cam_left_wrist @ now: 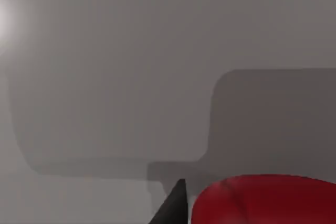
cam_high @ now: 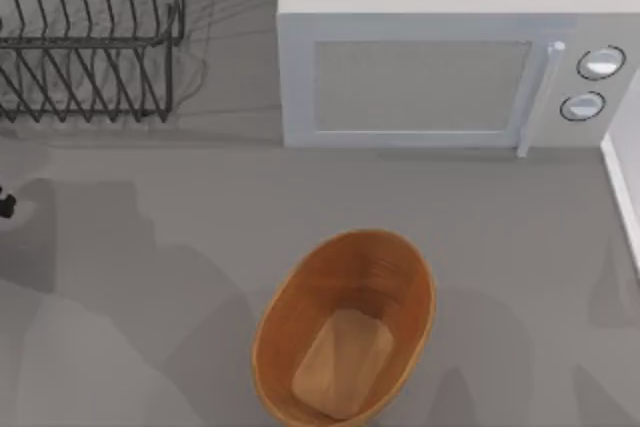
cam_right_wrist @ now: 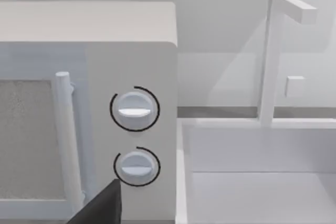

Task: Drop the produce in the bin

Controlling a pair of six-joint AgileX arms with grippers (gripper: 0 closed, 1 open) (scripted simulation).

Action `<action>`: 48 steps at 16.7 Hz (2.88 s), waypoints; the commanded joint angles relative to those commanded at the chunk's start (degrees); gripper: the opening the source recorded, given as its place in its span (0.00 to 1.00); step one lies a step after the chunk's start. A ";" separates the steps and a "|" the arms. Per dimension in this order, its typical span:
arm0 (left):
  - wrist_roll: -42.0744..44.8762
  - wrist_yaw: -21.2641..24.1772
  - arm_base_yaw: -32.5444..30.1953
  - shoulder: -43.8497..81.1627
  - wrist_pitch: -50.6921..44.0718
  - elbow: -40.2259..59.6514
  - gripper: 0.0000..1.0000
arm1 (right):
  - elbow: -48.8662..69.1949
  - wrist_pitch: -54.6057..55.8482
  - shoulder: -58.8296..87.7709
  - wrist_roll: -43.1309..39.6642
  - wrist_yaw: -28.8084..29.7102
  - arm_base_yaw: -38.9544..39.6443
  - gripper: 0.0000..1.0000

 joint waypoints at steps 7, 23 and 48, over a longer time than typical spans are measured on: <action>-0.06 -0.09 -0.22 -4.74 -21.94 15.26 0.00 | 0.00 0.00 0.00 0.00 0.00 0.00 1.00; 2.37 -0.90 -12.74 -7.66 -30.32 22.31 0.00 | 0.00 0.00 0.00 0.00 0.00 0.00 1.00; 12.09 -4.14 -68.87 -10.11 -19.31 12.44 0.00 | 0.00 0.00 0.00 0.00 0.00 0.00 1.00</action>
